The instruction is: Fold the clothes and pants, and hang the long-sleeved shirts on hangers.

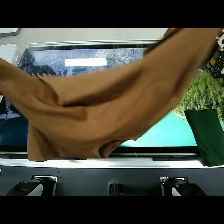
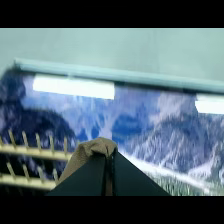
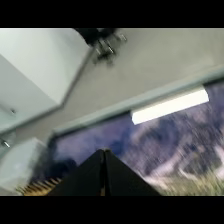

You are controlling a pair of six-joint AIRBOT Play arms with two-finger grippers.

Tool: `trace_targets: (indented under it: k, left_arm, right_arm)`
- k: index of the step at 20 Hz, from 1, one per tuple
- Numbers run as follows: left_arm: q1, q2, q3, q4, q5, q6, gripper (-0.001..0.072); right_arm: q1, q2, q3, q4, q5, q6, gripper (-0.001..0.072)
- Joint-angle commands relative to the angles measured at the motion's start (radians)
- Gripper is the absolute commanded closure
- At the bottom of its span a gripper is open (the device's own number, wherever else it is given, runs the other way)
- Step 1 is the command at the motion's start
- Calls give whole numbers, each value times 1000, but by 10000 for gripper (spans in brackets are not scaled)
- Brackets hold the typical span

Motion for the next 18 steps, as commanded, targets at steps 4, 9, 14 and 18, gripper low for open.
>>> trace_targets:
  k: [4, 9, 14, 18]
  left_arm:
    - [-11, -349, -212, -205, 140, 20, 693]
    - [-70, -695, -185, -360, 237, 60, 692]
    - [-56, -796, -166, -512, 89, 152, 411]
    - [103, -654, -150, -473, -139, 204, 151]
  right_arm:
    - [0, -442, -103, -27, -417, -114, 680]
    - [0, -733, -130, -13, -196, -96, 680]
    - [0, -808, -129, 32, -83, -89, 680]
    - [0, -772, -129, 27, -132, -149, 680]
